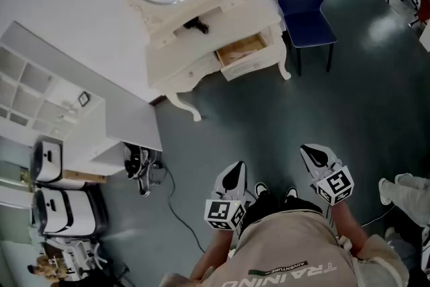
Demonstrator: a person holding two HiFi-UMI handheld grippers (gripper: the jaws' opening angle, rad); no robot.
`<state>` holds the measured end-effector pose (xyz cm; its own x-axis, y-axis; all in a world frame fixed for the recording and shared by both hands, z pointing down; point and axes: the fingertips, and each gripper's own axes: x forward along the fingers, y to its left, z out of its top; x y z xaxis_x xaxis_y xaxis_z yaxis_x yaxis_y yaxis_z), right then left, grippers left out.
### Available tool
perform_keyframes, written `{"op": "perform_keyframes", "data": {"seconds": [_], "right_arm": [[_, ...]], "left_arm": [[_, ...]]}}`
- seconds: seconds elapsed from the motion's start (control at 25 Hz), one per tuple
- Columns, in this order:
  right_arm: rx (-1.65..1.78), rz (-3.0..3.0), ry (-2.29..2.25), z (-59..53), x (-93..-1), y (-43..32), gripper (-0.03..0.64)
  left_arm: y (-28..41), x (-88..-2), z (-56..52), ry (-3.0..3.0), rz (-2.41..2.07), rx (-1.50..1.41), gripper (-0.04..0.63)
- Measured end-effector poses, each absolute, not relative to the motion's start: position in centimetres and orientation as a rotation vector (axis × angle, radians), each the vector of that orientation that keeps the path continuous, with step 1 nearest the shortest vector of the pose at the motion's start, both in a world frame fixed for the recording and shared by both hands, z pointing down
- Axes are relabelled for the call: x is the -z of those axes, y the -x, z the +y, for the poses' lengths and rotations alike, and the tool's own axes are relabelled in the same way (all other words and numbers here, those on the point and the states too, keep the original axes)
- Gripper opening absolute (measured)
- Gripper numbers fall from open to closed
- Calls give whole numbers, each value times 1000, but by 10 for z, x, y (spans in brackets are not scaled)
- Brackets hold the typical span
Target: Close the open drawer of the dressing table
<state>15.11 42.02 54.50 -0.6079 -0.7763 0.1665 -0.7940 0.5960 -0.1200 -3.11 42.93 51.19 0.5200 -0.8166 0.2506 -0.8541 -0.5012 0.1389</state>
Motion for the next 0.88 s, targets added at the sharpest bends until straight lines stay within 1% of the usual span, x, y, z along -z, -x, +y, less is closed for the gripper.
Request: {"op": "perform_keyframes", "data": {"seconds": [0.36,0.48,0.68,0.88], "right_arm": [[-260,-2714,-1413,388,-543,-151,2],[-313,-2681,-1441,373,-550,-153,2],[-319,-2677,-1433,329,-543,-137,2],[-212,-2668,-1424,270,-507,-116,2]], "left_arm": [[30,-526,400,-2510,-1380,-228,18],[32,-528,384,-2505,-1364,-211,18],[45,-528,339,-2519,-1345,-179,18],[64,-511,278,-2545,-1351,-116,18]]}}
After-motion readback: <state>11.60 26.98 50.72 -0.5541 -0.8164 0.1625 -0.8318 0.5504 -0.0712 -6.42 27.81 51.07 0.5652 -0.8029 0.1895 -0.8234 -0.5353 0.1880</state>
